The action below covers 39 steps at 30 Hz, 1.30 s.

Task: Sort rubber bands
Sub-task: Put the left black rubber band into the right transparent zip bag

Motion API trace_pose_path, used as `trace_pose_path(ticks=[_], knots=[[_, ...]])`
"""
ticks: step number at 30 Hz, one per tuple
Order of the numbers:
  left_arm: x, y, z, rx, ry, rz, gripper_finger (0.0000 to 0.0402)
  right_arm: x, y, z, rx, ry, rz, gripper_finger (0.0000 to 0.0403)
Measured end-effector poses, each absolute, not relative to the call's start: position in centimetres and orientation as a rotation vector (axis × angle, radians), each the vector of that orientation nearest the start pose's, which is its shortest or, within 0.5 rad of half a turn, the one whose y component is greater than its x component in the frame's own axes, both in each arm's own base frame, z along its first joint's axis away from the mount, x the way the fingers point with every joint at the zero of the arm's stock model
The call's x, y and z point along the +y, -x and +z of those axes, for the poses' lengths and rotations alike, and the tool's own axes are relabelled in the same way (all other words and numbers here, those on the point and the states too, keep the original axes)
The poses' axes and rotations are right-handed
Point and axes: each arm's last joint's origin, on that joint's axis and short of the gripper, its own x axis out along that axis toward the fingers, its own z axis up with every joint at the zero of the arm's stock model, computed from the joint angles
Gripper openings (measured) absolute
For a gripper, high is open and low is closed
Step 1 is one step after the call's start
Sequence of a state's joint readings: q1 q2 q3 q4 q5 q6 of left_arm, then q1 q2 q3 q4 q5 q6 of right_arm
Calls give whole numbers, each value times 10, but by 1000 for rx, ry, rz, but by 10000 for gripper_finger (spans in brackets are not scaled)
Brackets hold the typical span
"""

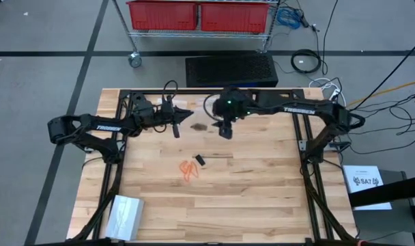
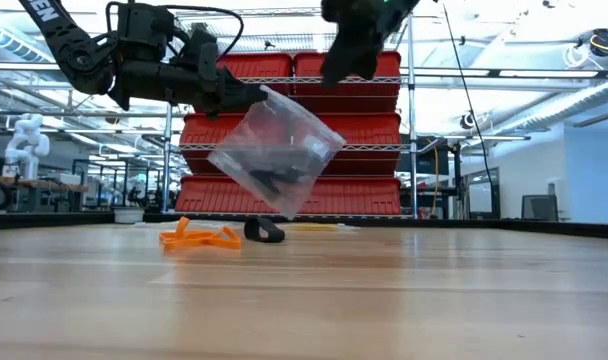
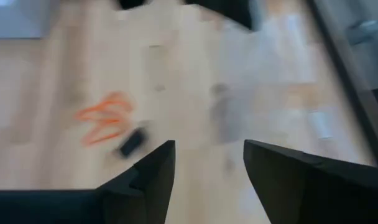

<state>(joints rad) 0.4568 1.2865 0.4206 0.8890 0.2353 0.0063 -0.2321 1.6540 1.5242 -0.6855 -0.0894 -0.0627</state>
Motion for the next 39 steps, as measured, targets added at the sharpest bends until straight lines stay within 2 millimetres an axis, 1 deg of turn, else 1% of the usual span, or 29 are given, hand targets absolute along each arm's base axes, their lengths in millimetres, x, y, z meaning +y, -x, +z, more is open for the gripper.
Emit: trace_pose_path(ticks=[3,5,7,9,11,14,16,19,23,28,33,36,38,39], knots=[[103,-224,212,-23,-14,228,0,-70,-337,325,809,-156,-23,182],[104,-224,212,-29,-16,233,0,-63,-332,316,797,-196,-7,182],[105,-223,213,-36,-13,241,0,-55,-331,297,784,-238,-17,184],[108,-221,213,-39,5,257,0,-45,-333,270,781,-261,-51,185],[110,-221,213,-40,7,266,0,-32,-338,241,751,-276,-51,186],[111,-220,212,-39,7,270,0,-11,-350,211,670,-309,-34,182],[111,-220,212,-39,7,270,0,-2,-361,198,636,-327,-71,175],[111,-220,212,-38,7,270,0,9,-378,183,625,-307,-162,169],[110,-221,212,-37,8,266,0,15,-399,158,668,-314,-241,172],[108,-222,210,-22,13,255,0,16,-417,138,697,-337,-300,198],[106,-223,208,-1,21,247,0,19,-423,124,770,-353,-310,211],[104,-223,208,-2,21,240,0,21,-421,121,802,-363,-318,196],[103,-224,208,-2,21,233,0,23,-420,120,809,-370,-327,168],[102,-224,208,-2,20,232,0,23,-420,121,813,-365,-327,148]])
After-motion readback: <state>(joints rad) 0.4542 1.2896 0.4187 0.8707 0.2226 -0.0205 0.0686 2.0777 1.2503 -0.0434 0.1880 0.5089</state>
